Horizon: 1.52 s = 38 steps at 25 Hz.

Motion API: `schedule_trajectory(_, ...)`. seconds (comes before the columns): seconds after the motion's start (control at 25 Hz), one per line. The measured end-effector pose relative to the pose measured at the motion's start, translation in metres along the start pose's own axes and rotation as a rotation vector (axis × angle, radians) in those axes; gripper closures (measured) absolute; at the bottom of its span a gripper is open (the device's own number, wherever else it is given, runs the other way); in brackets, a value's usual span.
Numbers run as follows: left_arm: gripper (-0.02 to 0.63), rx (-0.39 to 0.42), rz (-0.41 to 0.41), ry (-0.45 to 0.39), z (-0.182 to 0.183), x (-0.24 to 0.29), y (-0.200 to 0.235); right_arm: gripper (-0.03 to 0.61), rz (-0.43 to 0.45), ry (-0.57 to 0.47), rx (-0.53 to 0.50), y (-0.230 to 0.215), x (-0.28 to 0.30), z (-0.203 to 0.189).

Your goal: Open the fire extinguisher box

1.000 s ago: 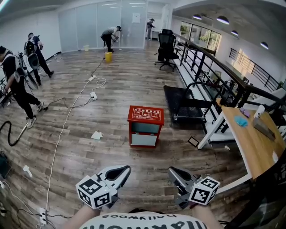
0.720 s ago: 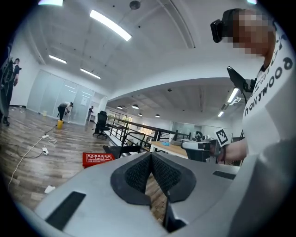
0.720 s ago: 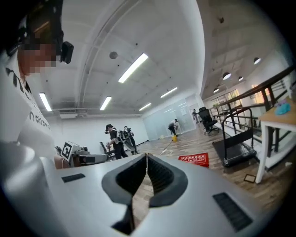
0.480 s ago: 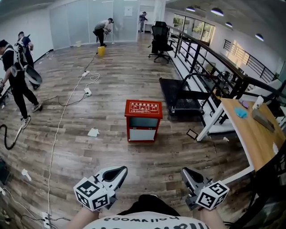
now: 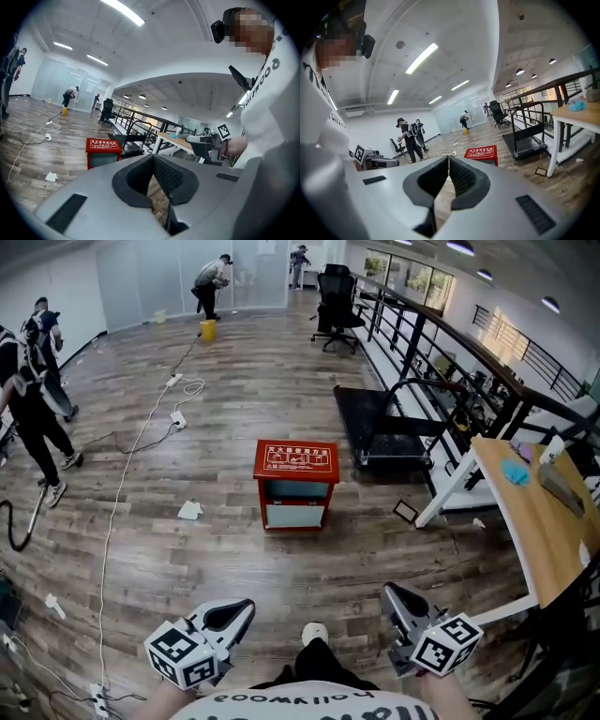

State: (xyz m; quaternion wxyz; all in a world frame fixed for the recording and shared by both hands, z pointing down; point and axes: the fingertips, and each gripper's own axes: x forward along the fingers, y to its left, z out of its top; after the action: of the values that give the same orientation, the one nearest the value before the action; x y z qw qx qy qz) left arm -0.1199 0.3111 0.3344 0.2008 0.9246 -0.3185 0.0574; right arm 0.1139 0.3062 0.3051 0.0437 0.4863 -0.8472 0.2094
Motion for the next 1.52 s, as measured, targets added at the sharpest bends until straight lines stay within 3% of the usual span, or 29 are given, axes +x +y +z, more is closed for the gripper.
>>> schedule_trajectory(0.36, 0.607, -0.043, 0.030, 0.050, 0.017, 0.088, 0.034, 0.568, 0.005, 0.037, 0.119, -0.093, 0.034, 0.010)
schedule_trajectory(0.76, 0.607, -0.012, 0.075, 0.046, 0.050, 0.156, 0.054, 0.568, 0.066, 0.060, 0.093, -0.164, 0.085, 0.047)
schedule_trajectory(1.16, 0.607, -0.032, 0.097, 0.017, 0.062, 0.192, 0.072, 0.568, 0.120, 0.111, 0.038, -0.179, 0.113, 0.054)
schedule_trajectory(1.52, 0.607, -0.053, 0.118, 0.033, 0.057, 0.193, 0.083, 0.568, 0.119, 0.151, 0.081, -0.189, 0.127, 0.040)
